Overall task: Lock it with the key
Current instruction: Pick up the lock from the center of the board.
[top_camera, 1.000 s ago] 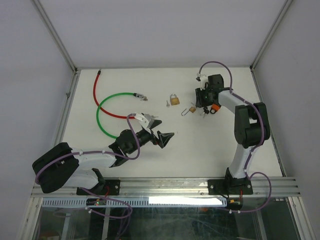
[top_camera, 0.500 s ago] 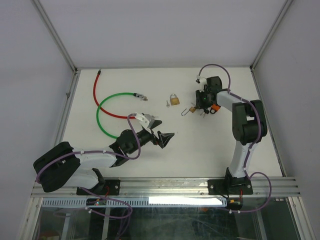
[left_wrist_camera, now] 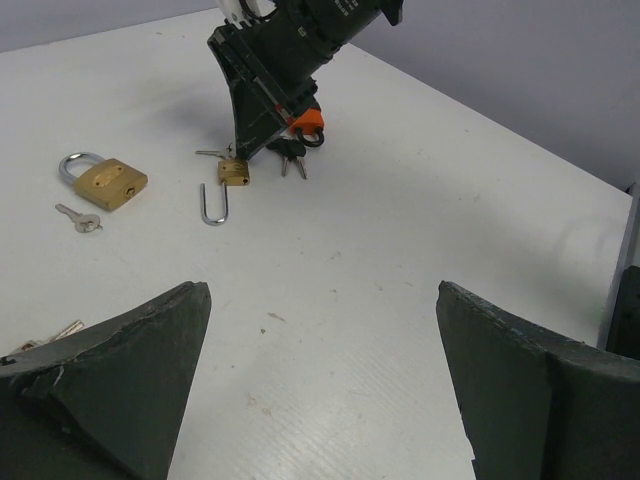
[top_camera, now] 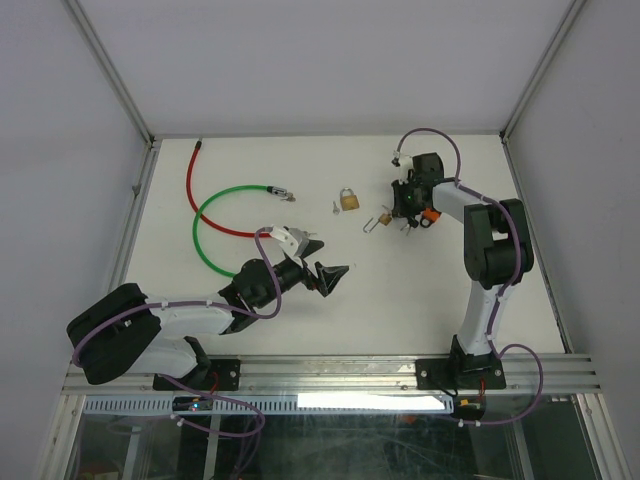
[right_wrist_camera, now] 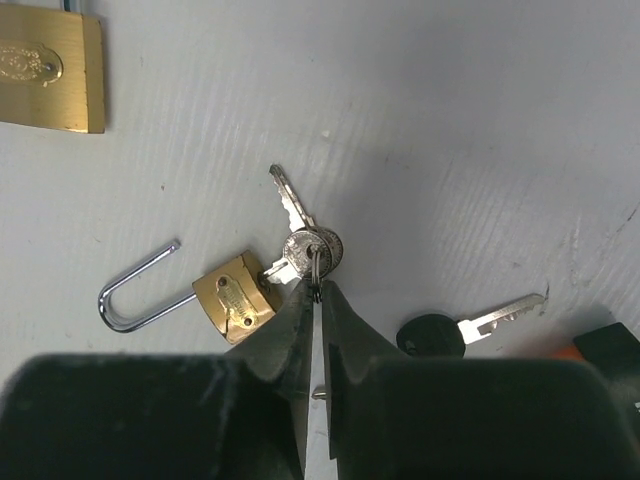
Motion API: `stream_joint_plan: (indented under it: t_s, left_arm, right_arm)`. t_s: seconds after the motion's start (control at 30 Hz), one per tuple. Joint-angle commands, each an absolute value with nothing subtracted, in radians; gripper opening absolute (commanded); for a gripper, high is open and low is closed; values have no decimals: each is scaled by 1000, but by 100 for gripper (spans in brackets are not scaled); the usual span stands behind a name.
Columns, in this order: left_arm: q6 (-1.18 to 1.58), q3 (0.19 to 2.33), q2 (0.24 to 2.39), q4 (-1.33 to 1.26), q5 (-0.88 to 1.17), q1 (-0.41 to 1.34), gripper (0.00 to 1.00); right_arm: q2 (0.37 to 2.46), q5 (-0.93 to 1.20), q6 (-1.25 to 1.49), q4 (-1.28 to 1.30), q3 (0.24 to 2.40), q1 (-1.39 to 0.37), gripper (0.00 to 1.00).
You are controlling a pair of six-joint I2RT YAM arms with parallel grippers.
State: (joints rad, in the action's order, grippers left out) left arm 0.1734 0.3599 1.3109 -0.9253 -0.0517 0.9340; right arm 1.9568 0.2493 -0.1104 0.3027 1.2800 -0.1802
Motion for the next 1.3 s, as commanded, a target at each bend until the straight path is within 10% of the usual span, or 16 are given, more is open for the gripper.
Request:
stream_joint_plan:
  t_s: [0.0, 1.27]
  left_arm:
    - [186, 362, 1310, -983, -60, 927, 99]
    - [494, 234, 1269, -1347, 420, 704, 99]
  right_arm:
    - [1955, 253, -127, 272, 1316, -179, 7]
    - [1281, 796, -388, 154, 1026, -210, 0]
